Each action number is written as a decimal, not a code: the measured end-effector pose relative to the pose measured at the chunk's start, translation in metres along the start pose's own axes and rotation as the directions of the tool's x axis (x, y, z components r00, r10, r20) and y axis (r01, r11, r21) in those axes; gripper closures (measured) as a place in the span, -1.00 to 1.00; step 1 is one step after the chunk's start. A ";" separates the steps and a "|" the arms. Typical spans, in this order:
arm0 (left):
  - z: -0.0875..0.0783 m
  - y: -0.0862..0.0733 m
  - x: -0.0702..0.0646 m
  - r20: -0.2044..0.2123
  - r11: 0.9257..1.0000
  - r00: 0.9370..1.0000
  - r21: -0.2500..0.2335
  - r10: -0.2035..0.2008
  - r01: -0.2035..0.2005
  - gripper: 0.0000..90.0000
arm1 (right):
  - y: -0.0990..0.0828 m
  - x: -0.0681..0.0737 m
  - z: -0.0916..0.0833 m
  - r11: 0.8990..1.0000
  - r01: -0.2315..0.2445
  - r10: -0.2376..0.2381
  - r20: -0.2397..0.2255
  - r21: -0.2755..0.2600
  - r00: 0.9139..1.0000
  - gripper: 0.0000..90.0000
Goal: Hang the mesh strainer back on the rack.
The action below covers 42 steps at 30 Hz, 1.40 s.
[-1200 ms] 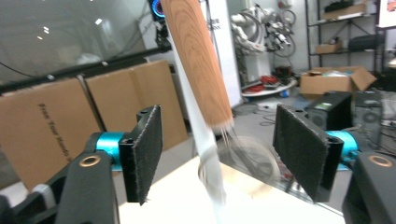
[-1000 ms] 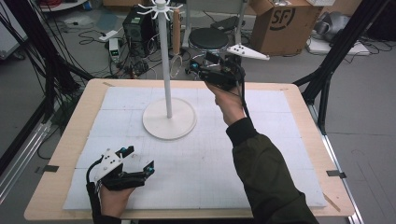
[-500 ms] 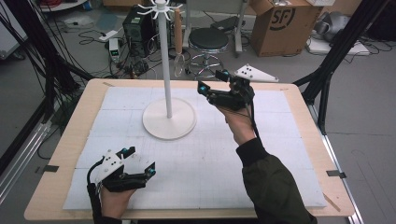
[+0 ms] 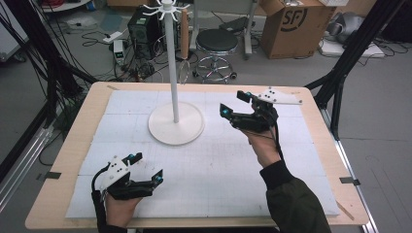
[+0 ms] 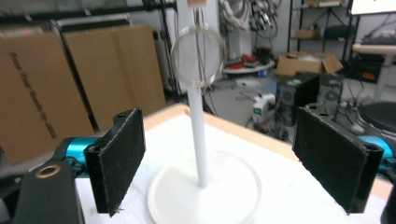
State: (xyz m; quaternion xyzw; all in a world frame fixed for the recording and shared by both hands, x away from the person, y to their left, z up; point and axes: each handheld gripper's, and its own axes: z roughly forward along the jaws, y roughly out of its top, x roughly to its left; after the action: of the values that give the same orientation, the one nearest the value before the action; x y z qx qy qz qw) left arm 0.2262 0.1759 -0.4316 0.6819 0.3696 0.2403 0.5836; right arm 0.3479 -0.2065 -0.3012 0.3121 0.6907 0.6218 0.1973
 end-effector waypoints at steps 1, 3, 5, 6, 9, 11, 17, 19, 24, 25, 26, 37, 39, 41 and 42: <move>0.000 0.000 0.000 0.002 1.000 1.000 0.001 0.000 0.000 -0.84 | -0.004 -0.001 -0.003 1.000 0.002 -0.002 0.002 0.003 1.000 -0.64; 0.000 0.000 0.000 0.002 1.000 1.000 -0.003 -0.008 0.008 -0.84 | -0.010 -0.003 -0.009 1.000 0.000 -0.001 0.015 0.016 1.000 -0.64; -0.001 0.000 0.001 0.005 1.000 1.000 -0.006 -0.010 0.010 -0.84 | -0.018 -0.006 -0.016 1.000 0.006 -0.006 0.027 0.028 1.000 -0.64; -0.001 -0.001 0.001 0.005 1.000 1.000 -0.005 -0.008 0.008 -0.84 | -0.022 -0.007 -0.020 0.999 0.006 -0.008 0.034 0.041 0.999 -0.64; -0.002 -0.001 0.001 0.004 1.000 1.000 -0.007 -0.011 0.011 -0.84 | -0.034 -0.013 -0.031 0.998 0.013 -0.016 0.050 0.064 0.999 -0.66; -0.001 -0.001 0.001 0.007 1.000 1.000 -0.009 -0.015 0.015 -0.84 | -0.042 -0.016 -0.038 0.997 0.008 -0.012 0.058 0.075 0.998 -0.66; -0.001 -0.002 0.003 0.059 0.998 0.997 -0.028 -0.059 0.060 -0.84 | -0.065 -0.023 -0.056 0.992 -0.004 -0.003 0.051 0.130 0.999 -0.69; -0.001 -0.003 0.003 0.057 0.997 0.996 -0.027 -0.064 0.066 -0.84 | -0.071 -0.024 -0.062 0.991 0.002 -0.010 0.060 0.134 0.998 -0.70; 0.000 -0.003 0.004 0.065 0.997 0.996 -0.021 -0.068 0.070 -0.84 | -0.083 -0.028 -0.076 0.991 -0.008 -0.002 0.073 0.134 0.997 -0.71; 0.000 -0.003 0.003 0.064 0.997 0.996 -0.020 -0.068 0.070 -0.84 | -0.086 -0.028 -0.079 0.991 -0.009 -0.002 0.077 0.137 0.997 -0.71; 0.001 -0.004 0.003 0.065 0.997 0.995 -0.019 -0.069 0.071 -0.84 | -0.088 -0.028 -0.081 0.990 -0.009 -0.002 0.079 0.137 0.997 -0.71; 0.004 -0.003 0.002 0.085 0.998 0.995 -0.018 -0.060 0.062 -0.84 | -0.113 -0.022 -0.105 0.990 -0.011 0.000 0.085 0.138 0.996 -0.71; 0.004 -0.003 0.001 0.094 0.998 0.994 -0.018 -0.057 0.059 -0.84 | -0.120 -0.023 -0.110 0.991 -0.005 -0.009 0.096 0.137 0.995 -0.71; 0.005 -0.003 0.000 0.102 0.998 0.993 -0.011 -0.056 0.058 -0.84 | -0.127 -0.024 -0.114 0.991 -0.015 0.003 0.097 0.132 0.995 -0.71; 0.006 -0.003 0.000 0.104 0.998 0.993 -0.009 -0.053 0.054 -0.84 | -0.130 -0.025 -0.116 0.990 -0.022 0.009 0.098 0.137 0.995 -0.71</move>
State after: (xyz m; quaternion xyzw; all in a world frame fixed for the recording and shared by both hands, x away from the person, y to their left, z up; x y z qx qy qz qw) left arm 0.2296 0.1723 -0.4354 0.6798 0.3555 0.1909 0.6124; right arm 0.2651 -0.3130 -0.4144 0.3602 0.7190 0.5583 0.2038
